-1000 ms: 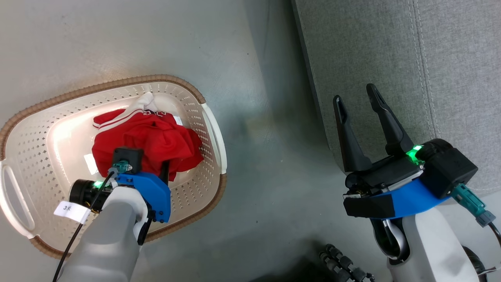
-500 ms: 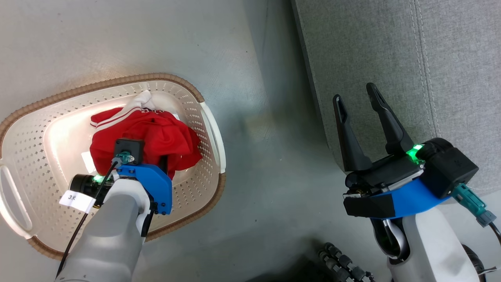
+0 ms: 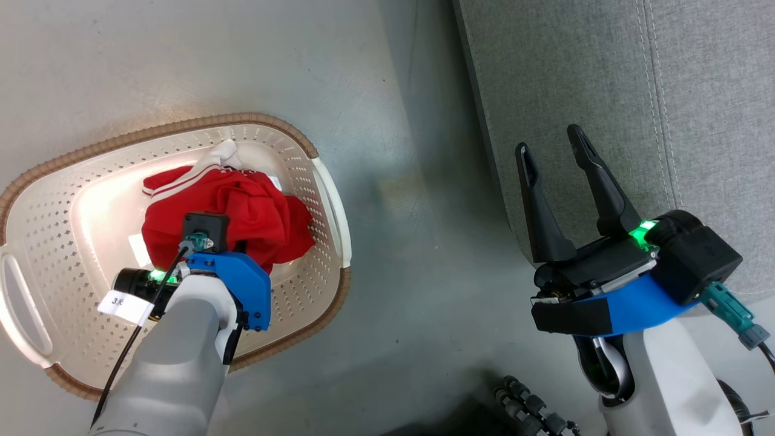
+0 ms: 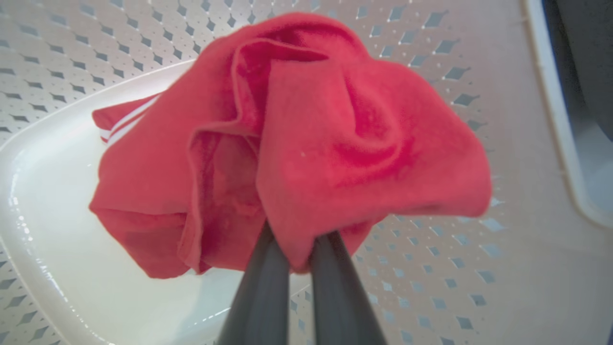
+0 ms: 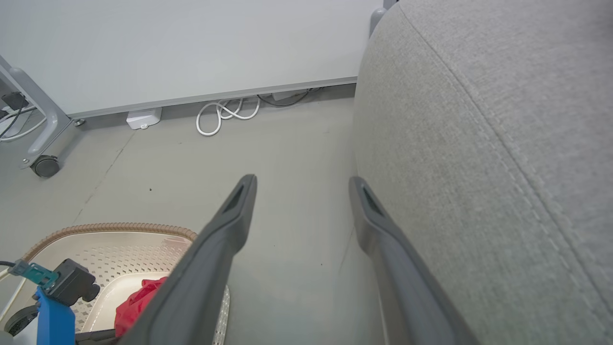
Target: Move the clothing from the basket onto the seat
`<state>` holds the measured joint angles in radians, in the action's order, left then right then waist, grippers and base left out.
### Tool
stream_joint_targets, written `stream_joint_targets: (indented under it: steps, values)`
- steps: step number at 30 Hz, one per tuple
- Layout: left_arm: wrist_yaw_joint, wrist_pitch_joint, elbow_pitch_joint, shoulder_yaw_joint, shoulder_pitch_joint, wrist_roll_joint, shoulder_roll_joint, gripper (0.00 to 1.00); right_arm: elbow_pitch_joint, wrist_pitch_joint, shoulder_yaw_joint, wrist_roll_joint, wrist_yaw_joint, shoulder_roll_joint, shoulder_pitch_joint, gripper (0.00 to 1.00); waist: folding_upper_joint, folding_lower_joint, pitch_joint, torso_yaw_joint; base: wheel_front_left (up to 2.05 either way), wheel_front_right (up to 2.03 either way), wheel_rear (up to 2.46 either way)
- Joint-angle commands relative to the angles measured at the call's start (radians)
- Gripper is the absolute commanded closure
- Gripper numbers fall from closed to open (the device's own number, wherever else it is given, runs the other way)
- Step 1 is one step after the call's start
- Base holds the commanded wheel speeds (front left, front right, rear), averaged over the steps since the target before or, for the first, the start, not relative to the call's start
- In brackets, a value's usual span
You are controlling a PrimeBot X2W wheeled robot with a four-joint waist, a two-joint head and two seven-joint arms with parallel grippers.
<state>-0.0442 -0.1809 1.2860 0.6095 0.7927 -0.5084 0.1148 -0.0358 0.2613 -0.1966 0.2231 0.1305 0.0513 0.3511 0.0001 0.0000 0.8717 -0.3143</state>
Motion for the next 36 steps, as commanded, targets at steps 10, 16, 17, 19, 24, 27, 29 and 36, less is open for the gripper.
stream_joint_targets:
  steps: [10,16,17,19,24,27,29,36]
  values:
    - [0.006,-0.014,0.002,0.007,0.020,-0.010,-0.005,1.00,-0.007,0.006,-0.001,-0.002,0.001,-0.001,0.016,0.00,-0.0001,0.0000,-0.013,0.008,0.00,0.00,0.00]
    - [0.005,-0.011,0.003,0.011,0.004,-0.020,-0.016,1.00,-0.020,0.006,0.005,-0.014,0.001,-0.001,0.013,0.00,-0.0001,0.0000,-0.038,0.021,0.00,0.00,0.00]
    - [0.003,-0.012,0.003,0.011,0.001,-0.024,-0.017,1.00,-0.022,0.006,0.005,-0.016,0.001,-0.001,0.013,0.00,-0.0001,0.0000,-0.044,0.023,0.00,0.00,0.00]
    - [0.000,-0.011,0.003,0.012,-0.002,-0.027,-0.021,1.00,-0.026,0.006,0.004,-0.019,0.001,-0.001,0.013,0.00,-0.0001,0.0000,-0.057,0.028,0.00,0.00,0.00]
    - [-0.006,-0.008,0.003,0.023,-0.008,-0.028,-0.027,1.00,-0.037,0.006,0.011,-0.023,0.001,-0.001,0.006,0.00,-0.0001,0.0000,-0.092,0.045,0.00,0.00,0.00]
    - [-0.012,-0.001,0.003,0.032,-0.020,-0.028,-0.034,1.00,-0.045,0.006,0.009,-0.030,0.001,-0.001,0.000,0.00,-0.0001,0.0000,-0.121,0.059,0.00,0.00,0.00]
    - [-0.017,0.004,0.003,0.039,-0.033,-0.028,-0.039,1.00,-0.050,0.006,0.015,-0.032,0.001,-0.001,-0.005,0.00,-0.0001,0.0000,-0.145,0.068,0.00,0.00,0.00]
    - [-0.038,0.013,0.003,0.059,-0.077,-0.044,-0.056,1.00,-0.072,-0.001,0.030,-0.045,0.001,-0.001,-0.037,0.00,-0.0001,0.0000,-0.241,0.104,0.00,0.00,0.00]
